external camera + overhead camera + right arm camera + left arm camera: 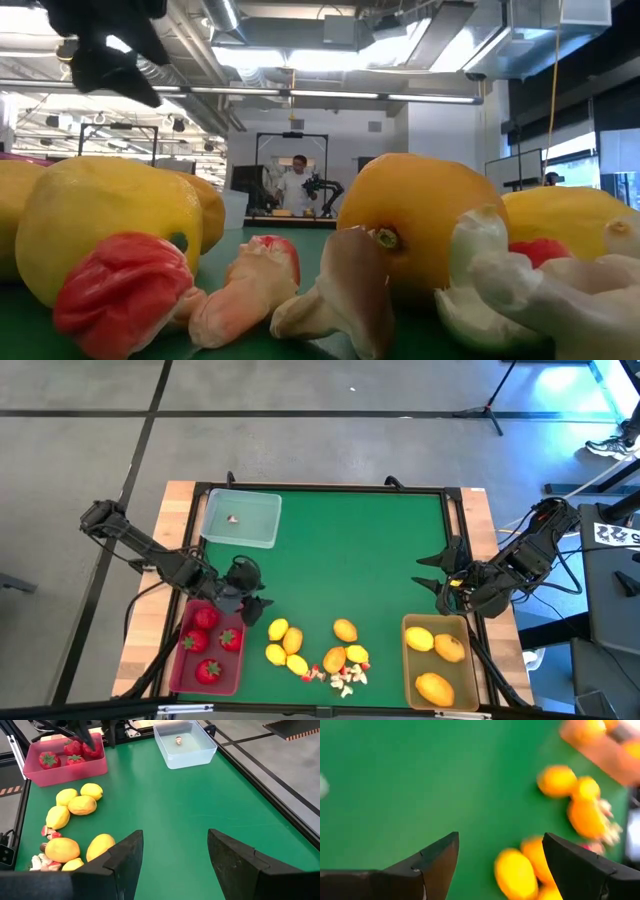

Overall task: Sort produce into baskets
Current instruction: Put the yellow lemon into the orange bin

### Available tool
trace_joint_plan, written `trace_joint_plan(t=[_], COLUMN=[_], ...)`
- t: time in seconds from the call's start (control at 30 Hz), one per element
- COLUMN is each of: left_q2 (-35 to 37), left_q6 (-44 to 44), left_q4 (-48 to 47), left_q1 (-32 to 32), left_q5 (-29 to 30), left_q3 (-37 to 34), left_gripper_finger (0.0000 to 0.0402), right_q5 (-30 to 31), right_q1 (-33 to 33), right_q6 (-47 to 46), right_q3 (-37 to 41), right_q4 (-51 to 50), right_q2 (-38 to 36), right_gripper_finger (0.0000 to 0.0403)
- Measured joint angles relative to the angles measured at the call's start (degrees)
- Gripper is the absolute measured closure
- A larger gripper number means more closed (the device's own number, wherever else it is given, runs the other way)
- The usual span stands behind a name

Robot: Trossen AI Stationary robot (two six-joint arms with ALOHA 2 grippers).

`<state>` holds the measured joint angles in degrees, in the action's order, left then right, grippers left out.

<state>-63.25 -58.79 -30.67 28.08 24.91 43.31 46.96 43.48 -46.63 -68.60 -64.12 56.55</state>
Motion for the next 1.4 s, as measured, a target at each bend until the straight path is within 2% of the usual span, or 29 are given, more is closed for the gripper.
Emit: trace_joint_plan(t=[0.07,0.17,0.27,0.6,0.83,1.2,1.4], left_q2=[-0.8,-2.1,-3.6,-12.1,-19.1,-26.2,-28.9], left_q6=[-0.1,-3.3,-2.6,-1.2,-3.5,-0.7,-0.8], left_q4=[-0.4,0.2,2.3,4.4,4.3,4.1,3.5], left_q1=[-0.5,-1.0,-1.7,-2.0,-1.9,-1.9,-1.9], left_q5=[-6.0,-12.1,-17.4,-16.5,-16.5,-16.9,-17.4], left_q3=[0.0,0.0,0.0,0.0,1.8,7.1,7.3], left_gripper_finger=[0.0119,0.0119,0.0119,0.0119,0.0119,0.0119,0.0119], right_q5=[0.0,0.0,0.0,-0.2,-0.3,-0.4,-0.5], right_q1=[0.0,0.0,0.0,0.0,0.0,0.0,0.0], right_q6=[0.0,0.0,0.0,0.0,0.0,0.0,0.1], right_q3=[0.0,0.0,0.0,0.0,0.0,0.0,0.0], right_q4=[-0.1,-0.4,-0.4,-0.4,-0.4,-0.4,-0.4], right_q2=[0.0,0.0,0.0,0.4,0.4,0.4,0.4], right_gripper_finger=[0.0182,0.0182,0.0182,0.0182,0.0182,0.0182,0.0182])
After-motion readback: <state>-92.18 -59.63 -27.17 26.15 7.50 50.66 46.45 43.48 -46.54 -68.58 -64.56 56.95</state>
